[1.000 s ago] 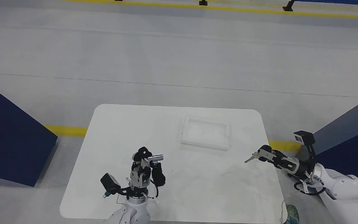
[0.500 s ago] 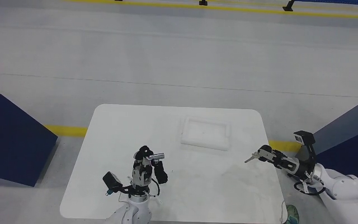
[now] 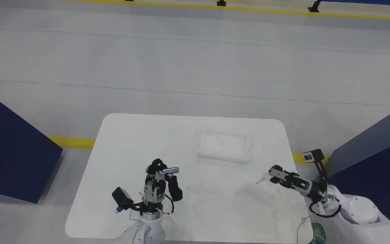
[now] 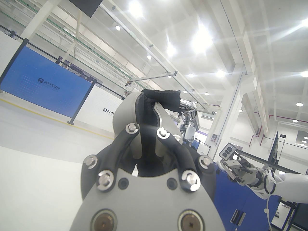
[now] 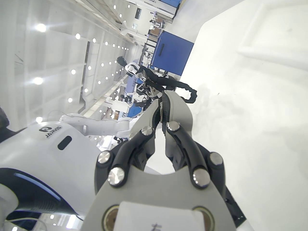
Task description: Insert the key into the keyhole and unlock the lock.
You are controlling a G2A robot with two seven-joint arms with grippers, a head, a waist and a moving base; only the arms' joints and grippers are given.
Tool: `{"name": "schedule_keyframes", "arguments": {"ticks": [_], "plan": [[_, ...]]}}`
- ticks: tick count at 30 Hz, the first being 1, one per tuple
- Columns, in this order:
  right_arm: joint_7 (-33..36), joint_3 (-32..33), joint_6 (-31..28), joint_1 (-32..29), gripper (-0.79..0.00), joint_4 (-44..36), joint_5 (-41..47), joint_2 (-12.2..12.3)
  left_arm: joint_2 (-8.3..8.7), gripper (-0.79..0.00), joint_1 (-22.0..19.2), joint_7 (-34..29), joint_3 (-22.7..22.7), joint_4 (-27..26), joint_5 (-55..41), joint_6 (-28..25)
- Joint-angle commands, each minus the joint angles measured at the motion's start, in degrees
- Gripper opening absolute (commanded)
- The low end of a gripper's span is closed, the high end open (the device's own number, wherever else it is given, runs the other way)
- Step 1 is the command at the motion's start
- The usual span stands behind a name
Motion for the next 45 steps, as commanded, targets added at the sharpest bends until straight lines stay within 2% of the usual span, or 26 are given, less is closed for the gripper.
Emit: {"name": "schedule_keyframes", "arguments": {"ticks": [1, 14, 25, 28, 33, 39, 45], "plan": [[0.09, -0.44, 1.54, -0.17, -0.785, 0.10, 2.07, -0.26, 0.00, -0.785, 0.00, 0.00, 0.00, 0.00, 0.00, 0.00], [-9.06, -2.84, 3.63, -3.78, -0.785, -3.86, 3.09, -2.24, 0.00, -0.785, 0.00, 0.00, 0.00, 0.00, 0.00, 0.00], [-9.78, -2.95, 4.09, -3.90, -0.785, -3.74, 2.62, -2.31, 0.00, -0.785, 0.00, 0.00, 0.00, 0.00, 0.00, 0.00], [-14.84, -5.10, 6.15, -4.65, -0.785, -5.91, 3.32, -3.14, 0.00, -0.785, 0.00, 0.00, 0.00, 0.00, 0.00, 0.00], [-22.43, -8.42, 5.07, -8.30, -0.785, -11.05, 2.95, -4.46, 0.00, -0.785, 0.00, 0.00, 0.00, 0.00, 0.00, 0.00], [-33.39, -11.12, 4.99, -11.33, -0.785, -16.66, -1.41, -5.85, 0.00, -0.785, 0.00, 0.00, 0.00, 0.00, 0.00, 0.00], [-38.85, -11.92, 6.66, -12.22, -0.785, -21.45, -4.27, -6.78, 0.00, -0.785, 0.00, 0.00, 0.00, 0.00, 0.00, 0.00]]}}
